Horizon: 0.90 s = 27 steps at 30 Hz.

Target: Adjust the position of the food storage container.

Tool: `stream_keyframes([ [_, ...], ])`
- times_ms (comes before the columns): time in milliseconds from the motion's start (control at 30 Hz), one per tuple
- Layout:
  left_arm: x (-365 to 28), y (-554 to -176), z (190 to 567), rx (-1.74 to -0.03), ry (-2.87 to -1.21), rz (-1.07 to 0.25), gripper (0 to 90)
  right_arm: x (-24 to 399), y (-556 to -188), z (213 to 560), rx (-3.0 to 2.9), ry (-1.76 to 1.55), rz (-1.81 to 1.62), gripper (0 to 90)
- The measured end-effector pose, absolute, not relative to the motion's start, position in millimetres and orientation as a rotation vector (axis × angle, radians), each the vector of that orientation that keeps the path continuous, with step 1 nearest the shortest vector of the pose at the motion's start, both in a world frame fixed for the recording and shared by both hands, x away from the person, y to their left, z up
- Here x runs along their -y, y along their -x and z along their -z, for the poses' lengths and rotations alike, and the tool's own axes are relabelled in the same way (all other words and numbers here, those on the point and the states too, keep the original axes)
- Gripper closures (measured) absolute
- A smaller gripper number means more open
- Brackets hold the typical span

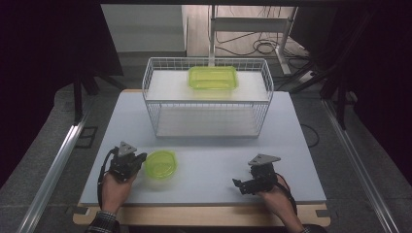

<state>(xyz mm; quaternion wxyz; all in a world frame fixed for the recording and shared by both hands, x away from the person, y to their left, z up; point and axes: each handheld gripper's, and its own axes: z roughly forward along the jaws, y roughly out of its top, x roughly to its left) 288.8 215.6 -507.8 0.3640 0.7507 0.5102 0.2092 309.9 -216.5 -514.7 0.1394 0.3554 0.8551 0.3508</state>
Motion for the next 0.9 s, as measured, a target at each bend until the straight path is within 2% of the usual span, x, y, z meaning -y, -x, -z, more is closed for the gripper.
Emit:
stream_keyframes([
  [533,-158,-292,504,-1.164,-2.003,-0.443,90.0,217,-310,515,-2.467,-1.032,-1.012,1.9],
  [700,-169,-286,502,-1.204,-1.986,-0.465,90.0,219,-310,514,-2.465,-1.040,-1.012,1.9],
  [900,-171,-273,523,-1.199,-2.085,-0.312,90.0,219,-310,514,-2.466,-1.039,-1.016,2.0],
])
